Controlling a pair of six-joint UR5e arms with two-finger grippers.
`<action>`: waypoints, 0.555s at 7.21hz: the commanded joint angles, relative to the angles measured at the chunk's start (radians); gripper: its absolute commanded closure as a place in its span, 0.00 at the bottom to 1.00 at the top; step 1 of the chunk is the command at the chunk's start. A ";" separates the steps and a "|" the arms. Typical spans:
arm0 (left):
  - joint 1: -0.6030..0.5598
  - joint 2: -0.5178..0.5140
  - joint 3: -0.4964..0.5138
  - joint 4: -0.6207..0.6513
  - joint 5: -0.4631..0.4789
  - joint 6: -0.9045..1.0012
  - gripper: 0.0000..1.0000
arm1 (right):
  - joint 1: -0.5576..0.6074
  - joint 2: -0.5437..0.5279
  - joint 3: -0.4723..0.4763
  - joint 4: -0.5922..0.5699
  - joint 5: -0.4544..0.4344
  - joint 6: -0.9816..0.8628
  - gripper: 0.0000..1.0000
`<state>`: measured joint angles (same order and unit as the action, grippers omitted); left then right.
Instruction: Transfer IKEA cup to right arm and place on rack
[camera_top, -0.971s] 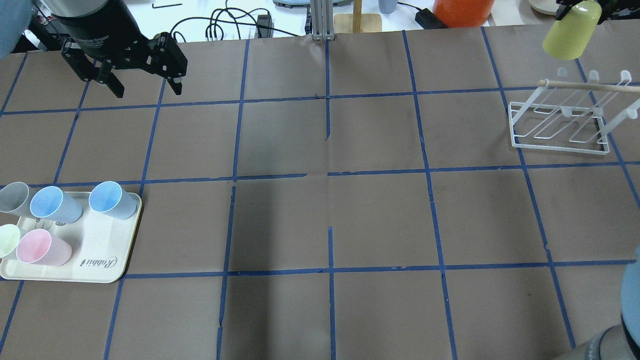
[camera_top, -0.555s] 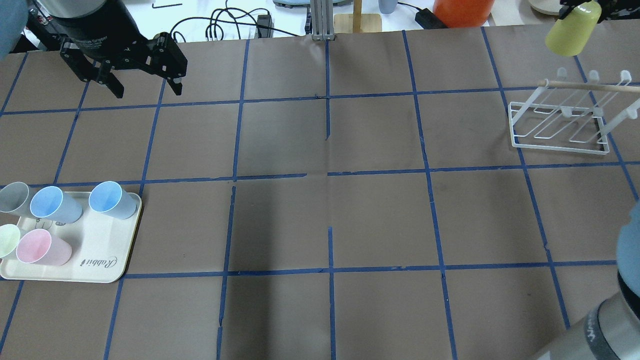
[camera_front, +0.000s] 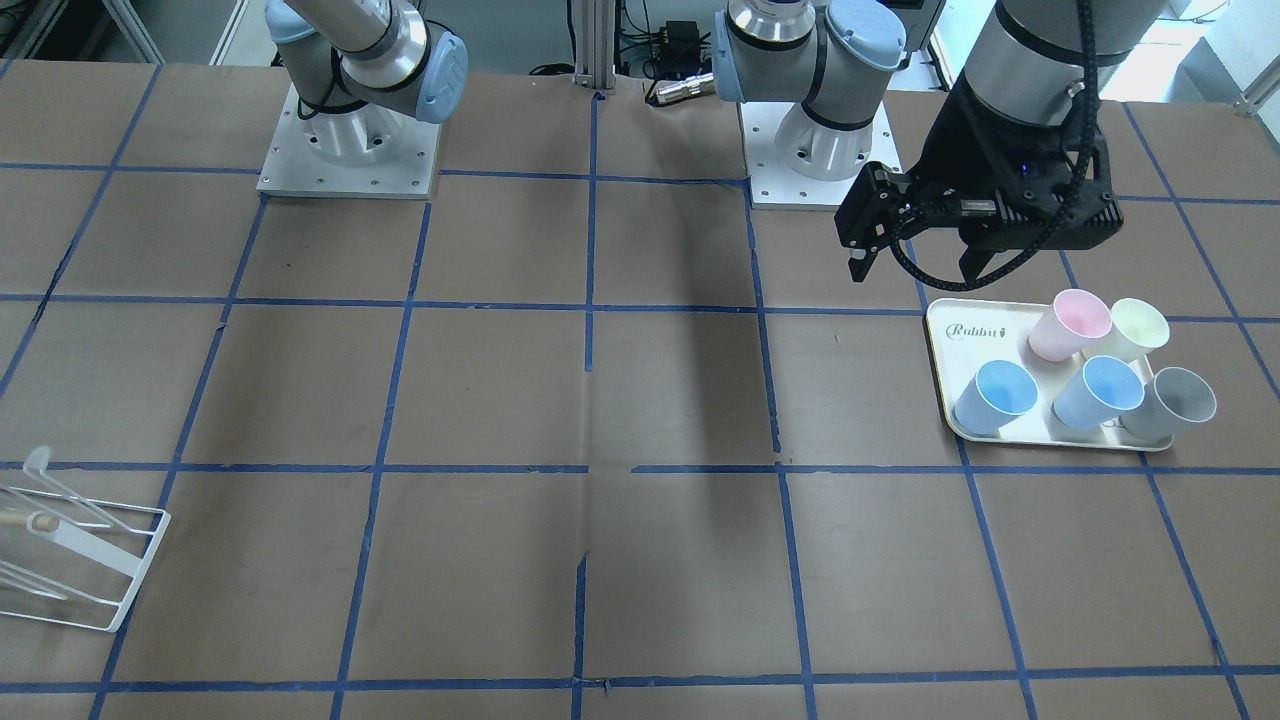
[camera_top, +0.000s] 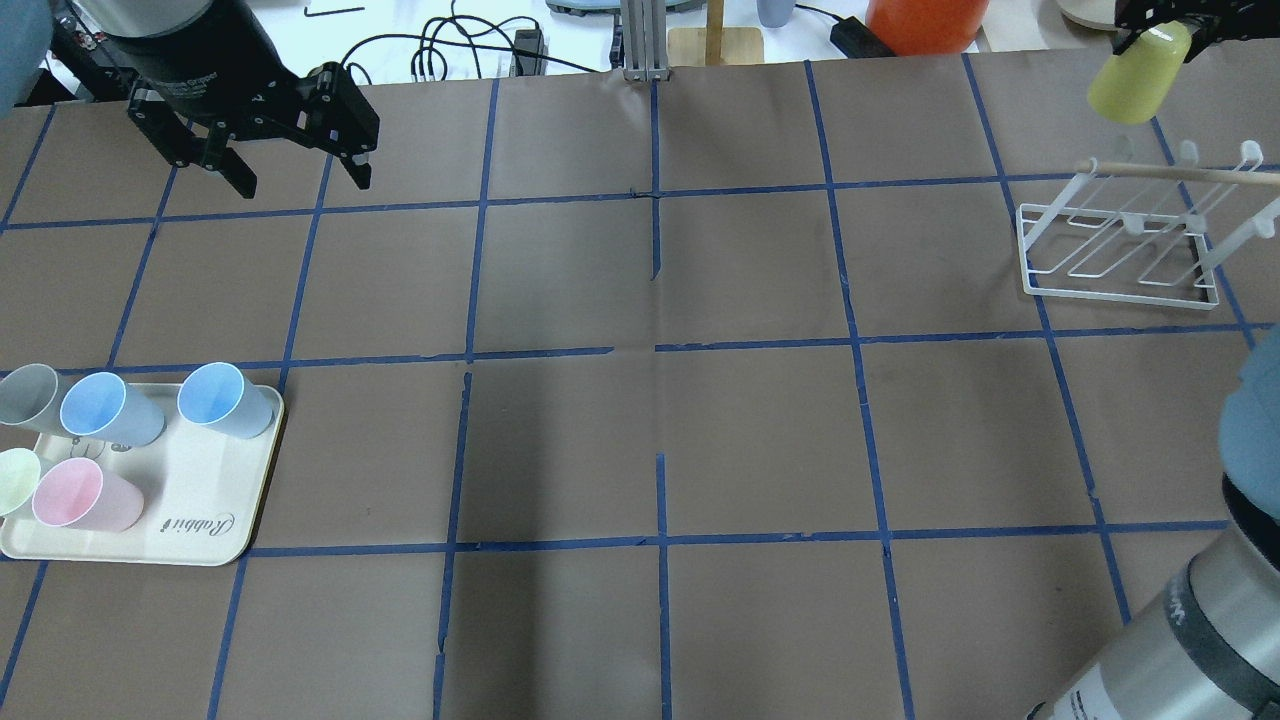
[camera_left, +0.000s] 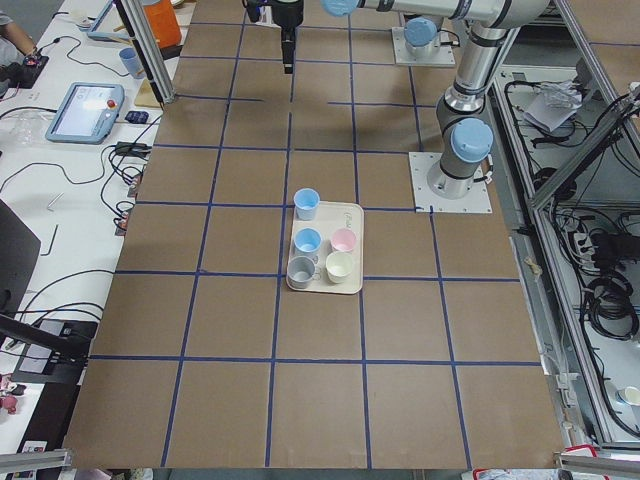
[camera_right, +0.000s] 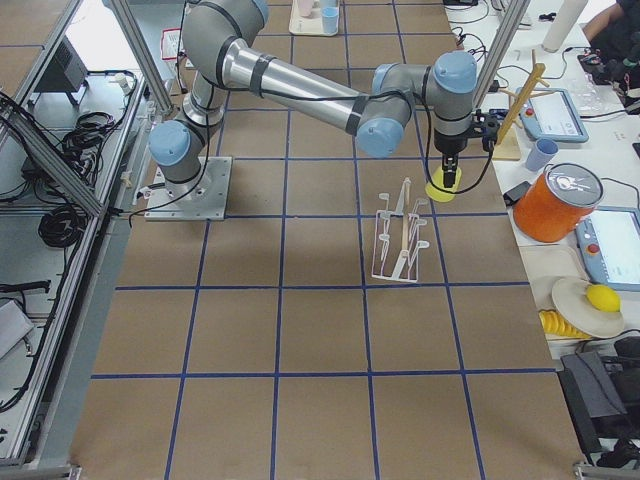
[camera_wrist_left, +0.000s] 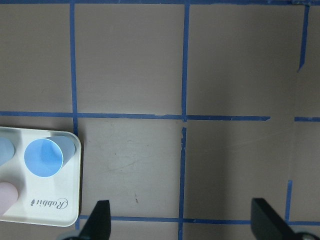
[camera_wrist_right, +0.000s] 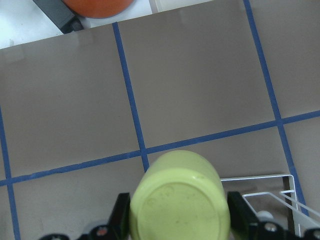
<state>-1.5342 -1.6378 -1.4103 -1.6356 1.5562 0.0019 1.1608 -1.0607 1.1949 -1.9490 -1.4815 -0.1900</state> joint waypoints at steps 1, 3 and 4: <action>0.002 0.001 -0.001 -0.001 -0.018 0.003 0.00 | -0.006 0.027 0.011 -0.014 0.000 -0.005 1.00; 0.002 0.000 -0.001 -0.001 -0.019 -0.003 0.00 | -0.006 0.036 0.017 -0.016 0.000 -0.006 1.00; 0.002 -0.001 -0.001 -0.001 -0.018 -0.003 0.00 | -0.006 0.047 0.017 -0.016 0.000 -0.003 1.00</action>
<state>-1.5325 -1.6374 -1.4111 -1.6367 1.5377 0.0001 1.1552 -1.0252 1.2108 -1.9646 -1.4818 -0.1951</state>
